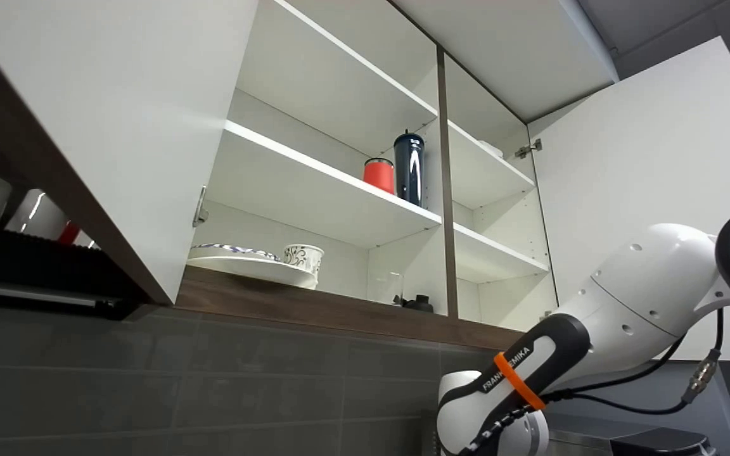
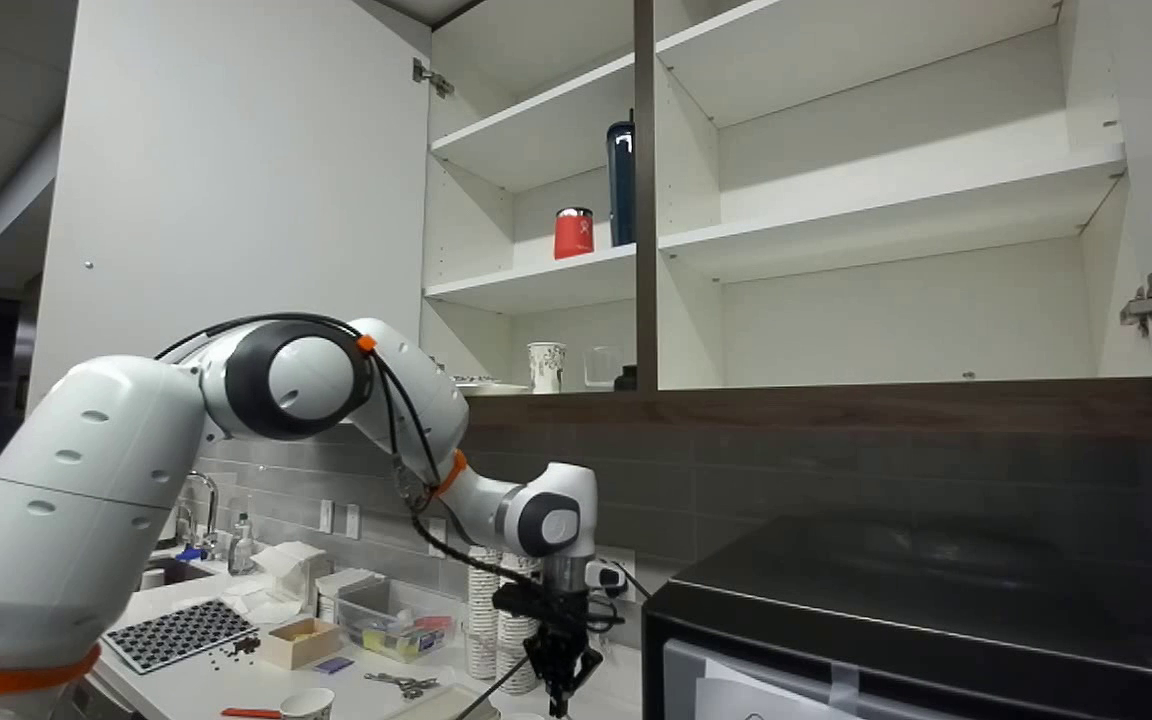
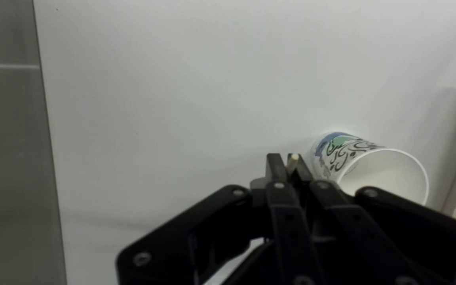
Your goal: Pick up the cup from the cabinet and put it on the counter
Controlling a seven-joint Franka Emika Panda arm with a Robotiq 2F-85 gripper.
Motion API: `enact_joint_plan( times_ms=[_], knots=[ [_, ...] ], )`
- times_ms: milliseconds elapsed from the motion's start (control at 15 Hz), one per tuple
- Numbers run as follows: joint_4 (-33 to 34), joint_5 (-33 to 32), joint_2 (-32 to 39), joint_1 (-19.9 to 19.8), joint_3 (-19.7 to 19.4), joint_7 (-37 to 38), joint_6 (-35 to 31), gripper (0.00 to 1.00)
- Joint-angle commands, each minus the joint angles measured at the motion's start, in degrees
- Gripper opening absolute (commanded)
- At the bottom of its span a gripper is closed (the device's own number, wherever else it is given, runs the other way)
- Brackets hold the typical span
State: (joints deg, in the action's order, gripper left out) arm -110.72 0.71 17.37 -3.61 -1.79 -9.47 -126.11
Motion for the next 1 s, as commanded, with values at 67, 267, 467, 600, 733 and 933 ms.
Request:
enact_joint_plan(
  times_ms=[67, 267, 467, 600, 733, 933],
  knots=[
    [-2.23, -2.35, 1.69, 0.4, -1.05, 3.84, -5.35, 0.32],
    [-2.02, -3.62, 1.62, 0.66, -1.4, 5.24, -4.47, 0.46],
    [-1.53, -3.12, 1.03, 0.44, -1.09, 5.36, -2.07, 0.7],
    [-1.03, -2.42, -0.03, 0.43, -0.83, 5.48, 0.7, 0.84],
    [-0.12, -0.37, -2.18, 0.11, -0.06, 4.48, 6.16, 0.98],
    [2.29, 0.8, -6.61, 0.29, 0.67, 3.12, 18.93, 1.0]
  ],
)
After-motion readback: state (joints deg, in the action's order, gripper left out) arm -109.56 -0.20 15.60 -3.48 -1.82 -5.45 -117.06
